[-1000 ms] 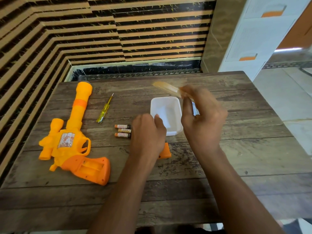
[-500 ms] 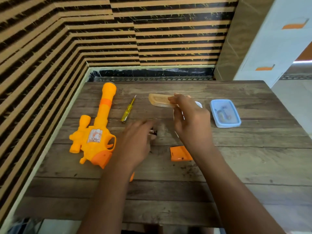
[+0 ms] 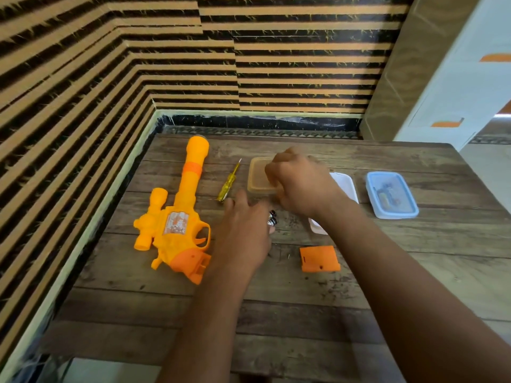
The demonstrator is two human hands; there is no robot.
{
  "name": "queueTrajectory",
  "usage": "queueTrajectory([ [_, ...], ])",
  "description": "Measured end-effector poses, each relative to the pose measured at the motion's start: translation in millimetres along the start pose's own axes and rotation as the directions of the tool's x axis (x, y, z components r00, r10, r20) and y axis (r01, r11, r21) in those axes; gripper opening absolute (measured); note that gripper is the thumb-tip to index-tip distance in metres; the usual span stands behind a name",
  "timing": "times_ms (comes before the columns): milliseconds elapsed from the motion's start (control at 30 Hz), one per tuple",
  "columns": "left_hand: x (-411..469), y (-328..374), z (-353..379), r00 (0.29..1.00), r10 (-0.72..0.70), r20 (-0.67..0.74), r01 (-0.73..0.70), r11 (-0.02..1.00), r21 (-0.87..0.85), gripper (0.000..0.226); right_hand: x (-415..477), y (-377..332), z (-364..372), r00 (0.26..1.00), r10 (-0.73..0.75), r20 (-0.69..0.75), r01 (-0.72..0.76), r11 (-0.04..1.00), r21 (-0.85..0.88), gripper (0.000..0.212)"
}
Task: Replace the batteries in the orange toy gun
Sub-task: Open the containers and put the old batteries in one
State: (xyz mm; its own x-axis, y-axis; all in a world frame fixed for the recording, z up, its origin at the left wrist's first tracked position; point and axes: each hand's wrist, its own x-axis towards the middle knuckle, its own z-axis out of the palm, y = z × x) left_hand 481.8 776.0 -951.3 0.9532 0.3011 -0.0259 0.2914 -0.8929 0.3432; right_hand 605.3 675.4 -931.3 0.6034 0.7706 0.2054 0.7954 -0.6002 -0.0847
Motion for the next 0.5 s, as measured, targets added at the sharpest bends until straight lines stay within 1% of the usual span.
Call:
queueTrajectory([
  [100, -2, 4, 2, 1.0, -0.003, 0.018, 0.003, 1.0, 0.01, 0.037, 5, 1, -2, 0.994, -0.011, 0.111, 0.011, 1.0, -0.005, 0.018],
  [267, -1, 6, 4, 0.999, 0.02, 0.045, -0.023, 0.997, 0.077, 0.039, 10, 8, 0, 0.984, -0.006, 0.18, -0.006, 0.998, 0.064, 0.022],
  [333, 0, 7, 4, 0.998, 0.022, 0.059, -0.026, 0.997, 0.076, 0.04, 7, 9, -3, 0.987, 0.005, 0.161, -0.021, 0.995, 0.098, 0.021],
  [400, 1, 9, 5, 0.997, 0.017, 0.071, -0.021, 0.998, 0.063, 0.04, -3, 9, -7, 0.994, 0.037, 0.101, -0.051, 0.989, 0.136, 0.016],
  [500, 2, 11, 8, 0.996, 0.014, 0.09, -0.021, 0.997, 0.076, 0.041, -32, 7, -11, 0.988, 0.155, -0.02, -0.146, 0.963, 0.227, 0.012],
])
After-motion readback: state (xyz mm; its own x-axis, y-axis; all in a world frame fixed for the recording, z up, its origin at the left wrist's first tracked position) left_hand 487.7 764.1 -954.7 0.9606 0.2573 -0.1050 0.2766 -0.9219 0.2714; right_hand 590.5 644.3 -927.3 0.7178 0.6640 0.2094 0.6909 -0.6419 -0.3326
